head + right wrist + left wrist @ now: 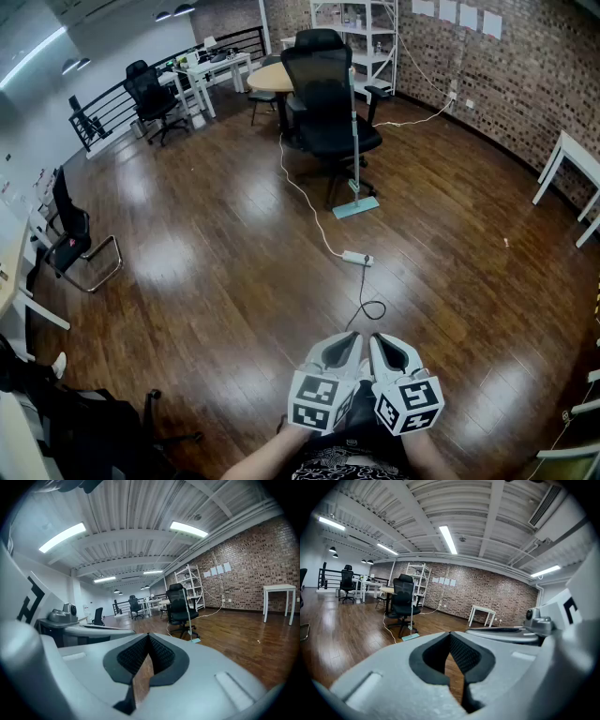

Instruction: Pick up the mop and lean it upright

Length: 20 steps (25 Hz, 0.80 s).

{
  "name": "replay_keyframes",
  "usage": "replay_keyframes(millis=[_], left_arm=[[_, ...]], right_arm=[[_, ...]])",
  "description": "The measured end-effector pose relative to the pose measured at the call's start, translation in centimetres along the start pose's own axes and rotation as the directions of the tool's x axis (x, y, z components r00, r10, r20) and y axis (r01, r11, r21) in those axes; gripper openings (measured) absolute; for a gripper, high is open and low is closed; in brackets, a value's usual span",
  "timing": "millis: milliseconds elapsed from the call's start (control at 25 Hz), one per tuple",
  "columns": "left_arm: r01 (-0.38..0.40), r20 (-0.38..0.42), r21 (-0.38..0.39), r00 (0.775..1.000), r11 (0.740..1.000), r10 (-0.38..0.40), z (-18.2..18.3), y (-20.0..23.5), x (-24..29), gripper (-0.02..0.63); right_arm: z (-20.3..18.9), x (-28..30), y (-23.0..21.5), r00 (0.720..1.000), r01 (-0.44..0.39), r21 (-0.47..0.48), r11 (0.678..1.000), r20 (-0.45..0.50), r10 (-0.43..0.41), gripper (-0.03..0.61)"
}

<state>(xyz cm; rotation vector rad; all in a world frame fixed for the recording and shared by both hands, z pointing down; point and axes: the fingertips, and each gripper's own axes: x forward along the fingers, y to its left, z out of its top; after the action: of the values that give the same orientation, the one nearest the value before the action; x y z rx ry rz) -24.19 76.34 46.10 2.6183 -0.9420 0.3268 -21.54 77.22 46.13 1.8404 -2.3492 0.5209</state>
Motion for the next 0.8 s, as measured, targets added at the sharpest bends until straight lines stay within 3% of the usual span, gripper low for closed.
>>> replay_keyframes(millis=[240, 560, 800], left_arm=[[-0.026, 0.010, 0.018, 1.000, 0.999, 0.026, 4.2, 2.1, 6.8, 0.003], [-0.034, -0.009, 0.049, 0.999, 0.998, 0.035, 10.6, 4.5, 19.8, 0.003], [-0.045, -0.007, 0.077, 0.999, 0.996, 0.046, 13.8, 5.6, 25.0, 0.003]], right_arm=[[4.1, 4.8, -5.2, 1.000, -0.019, -0.027, 0.999, 0.007, 0.019, 0.002], [10.2, 13.2, -14.4, 0.999, -0.044, -0.062, 0.997, 0.007, 0.044, 0.002], [13.9, 16.6, -19.5, 0.998, -0.040, -0.048, 0.998, 0.056, 0.043, 0.001]])
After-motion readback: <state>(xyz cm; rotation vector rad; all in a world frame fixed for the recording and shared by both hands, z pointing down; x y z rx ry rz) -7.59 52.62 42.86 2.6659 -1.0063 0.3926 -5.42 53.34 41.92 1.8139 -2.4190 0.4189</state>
